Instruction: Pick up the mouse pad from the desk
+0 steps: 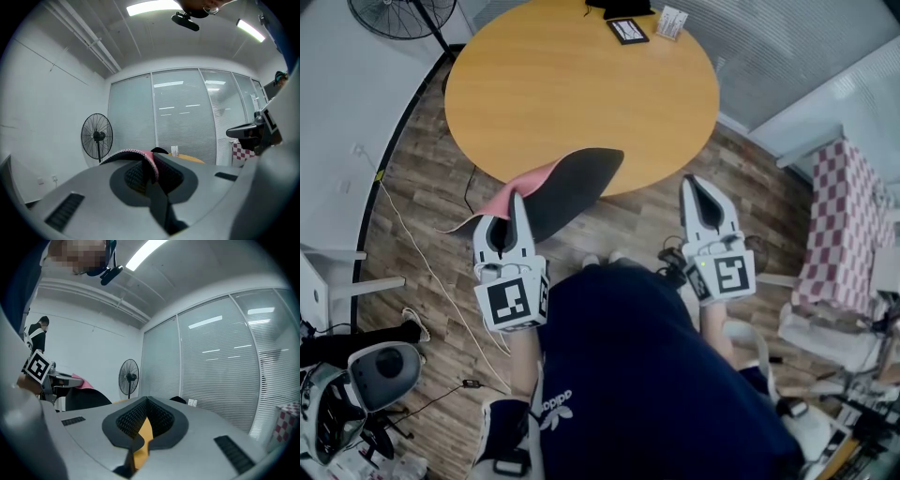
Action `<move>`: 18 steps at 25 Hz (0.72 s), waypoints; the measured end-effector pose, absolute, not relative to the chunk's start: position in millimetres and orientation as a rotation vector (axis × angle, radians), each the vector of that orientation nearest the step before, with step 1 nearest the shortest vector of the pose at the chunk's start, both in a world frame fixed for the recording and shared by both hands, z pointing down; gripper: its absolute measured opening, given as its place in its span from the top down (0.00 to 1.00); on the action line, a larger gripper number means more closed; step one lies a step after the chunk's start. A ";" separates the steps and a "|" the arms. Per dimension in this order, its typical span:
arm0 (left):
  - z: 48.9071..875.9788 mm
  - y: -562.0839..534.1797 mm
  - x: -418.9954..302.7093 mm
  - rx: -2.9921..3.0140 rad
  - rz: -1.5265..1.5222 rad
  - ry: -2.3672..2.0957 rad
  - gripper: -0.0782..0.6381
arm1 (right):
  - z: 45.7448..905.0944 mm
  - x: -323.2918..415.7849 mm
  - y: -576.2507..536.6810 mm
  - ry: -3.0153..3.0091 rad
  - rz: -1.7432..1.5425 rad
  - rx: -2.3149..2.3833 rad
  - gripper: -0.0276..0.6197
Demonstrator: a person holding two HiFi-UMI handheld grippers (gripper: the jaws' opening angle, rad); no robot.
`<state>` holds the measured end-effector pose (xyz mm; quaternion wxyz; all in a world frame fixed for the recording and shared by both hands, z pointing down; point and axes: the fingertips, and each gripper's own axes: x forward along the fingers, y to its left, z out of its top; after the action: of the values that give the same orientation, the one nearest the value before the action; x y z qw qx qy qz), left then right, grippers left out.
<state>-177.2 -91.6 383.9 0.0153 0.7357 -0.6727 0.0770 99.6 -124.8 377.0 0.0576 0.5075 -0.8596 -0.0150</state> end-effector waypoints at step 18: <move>387.8 -97.2 -184.4 2.313 0.212 -2.054 0.86 | 376.7 89.8 -126.4 -2.593 -0.054 1.557 0.95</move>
<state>-184.4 -97.2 387.8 0.0207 0.7458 -0.6623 0.0683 89.8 -126.4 376.7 0.0584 0.5138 -0.8557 -0.0177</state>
